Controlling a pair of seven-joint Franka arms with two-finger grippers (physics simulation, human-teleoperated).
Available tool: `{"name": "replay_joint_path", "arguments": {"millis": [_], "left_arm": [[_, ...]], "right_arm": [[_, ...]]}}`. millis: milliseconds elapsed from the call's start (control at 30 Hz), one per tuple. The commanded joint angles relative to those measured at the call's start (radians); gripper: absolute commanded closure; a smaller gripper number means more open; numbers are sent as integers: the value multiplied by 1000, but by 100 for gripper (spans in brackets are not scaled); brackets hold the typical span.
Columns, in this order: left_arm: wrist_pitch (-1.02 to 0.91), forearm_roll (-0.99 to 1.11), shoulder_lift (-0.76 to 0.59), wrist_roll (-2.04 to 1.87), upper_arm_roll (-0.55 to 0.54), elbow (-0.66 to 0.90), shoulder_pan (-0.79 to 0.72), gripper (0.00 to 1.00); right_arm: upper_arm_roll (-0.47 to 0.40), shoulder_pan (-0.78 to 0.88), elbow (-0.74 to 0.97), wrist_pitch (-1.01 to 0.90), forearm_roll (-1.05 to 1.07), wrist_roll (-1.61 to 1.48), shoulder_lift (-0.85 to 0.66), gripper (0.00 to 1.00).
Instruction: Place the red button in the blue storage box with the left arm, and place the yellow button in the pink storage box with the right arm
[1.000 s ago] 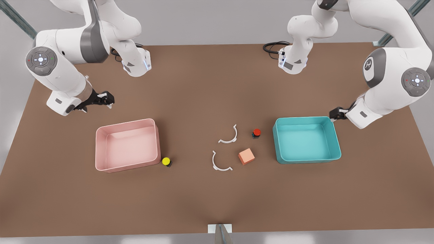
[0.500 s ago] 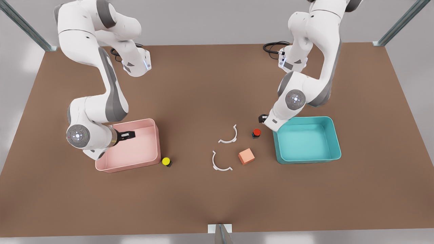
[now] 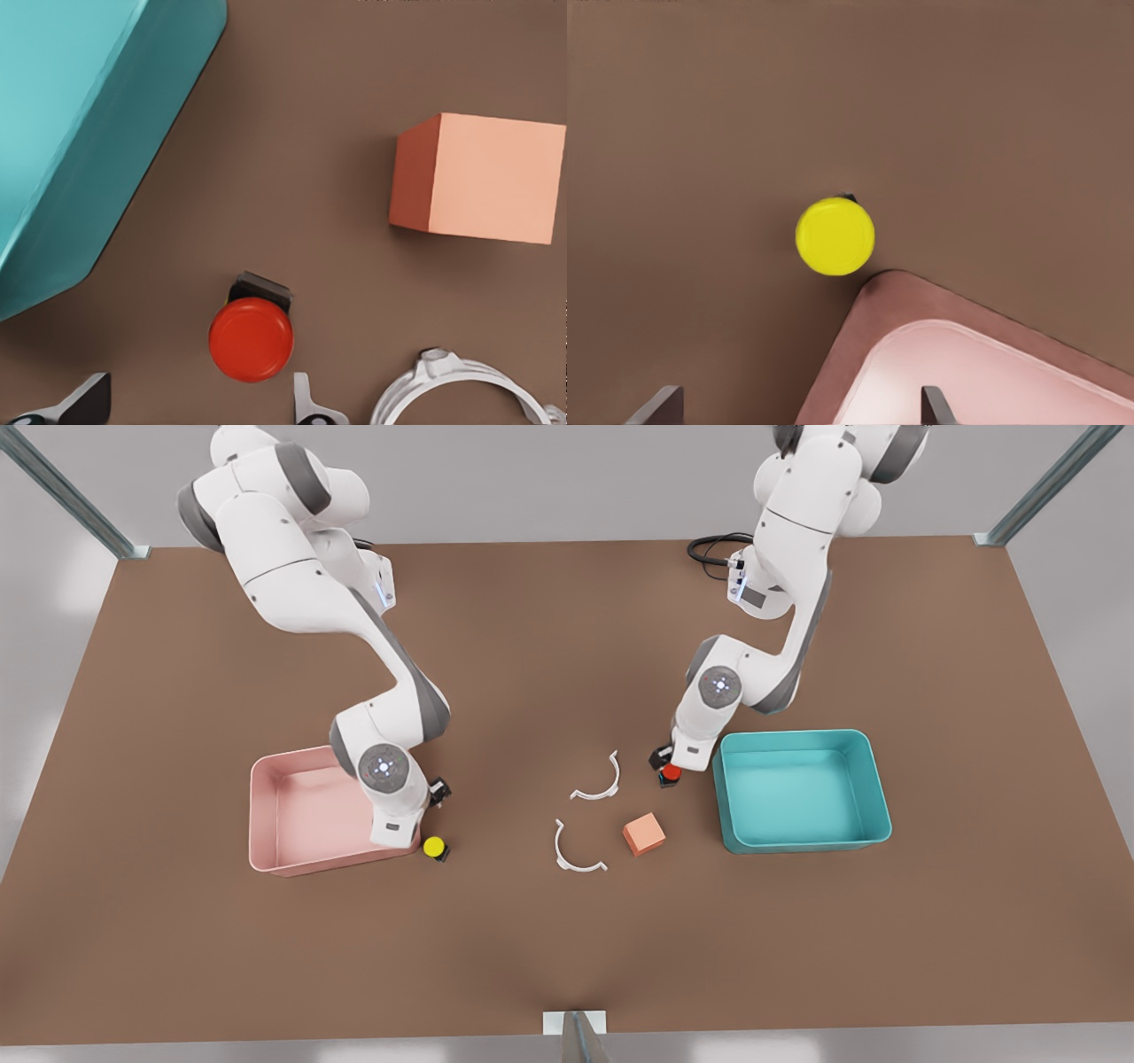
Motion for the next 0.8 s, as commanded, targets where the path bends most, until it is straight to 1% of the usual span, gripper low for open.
{"name": "replay_joint_path", "arguments": {"millis": [0, 233, 300, 333, 367, 433, 467, 500, 567, 600, 667, 767], "left_arm": [[74, 0, 6, -395, -2, 3, -2, 0], [88, -1, 46, -395, 0, 22, -7, 0], [88, -1, 66, -392, 0, 32, -4, 0], [88, -1, 72, -392, 0, 36, -4, 2], [88, -3, 85, -394, 0, 34, -2, 9], [88, -3, 85, -392, 0, 34, -2, 30], [88, -3, 85, -392, 0, 34, -2, 33], [88, -3, 85, -391, 0, 36, -2, 33], [88, -3, 86, -391, 0, 36, -4, 44], [88, -3, 86, -389, 0, 36, -4, 46], [88, -1, 86, -388, 0, 37, -4, 49], [86, 0, 85, -386, 0, 42, -5, 50]], "right_arm": [[2, 3, -39, 270, -33, -268, 9, 0], [5, -26, -25, 290, -30, -504, 42, 0], [13, -28, -22, 244, 12, -563, 49, 0], [13, -28, -7, 218, 39, -613, 59, 0], [13, -28, 5, 192, 61, -647, 69, 0], [11, -31, 34, 168, 93, -719, 85, 0], [11, -31, 56, 141, 102, -733, 95, 0], [11, -33, 56, 141, 102, -744, 98, 0], [3, -33, 70, 138, 102, -776, 107, 0], [2, -33, 77, 138, 102, -784, 111, 0], [2, -33, 88, 138, 104, -801, 127, 0], [-1, -48, 102, 138, 104, -821, 138, 0]]}}
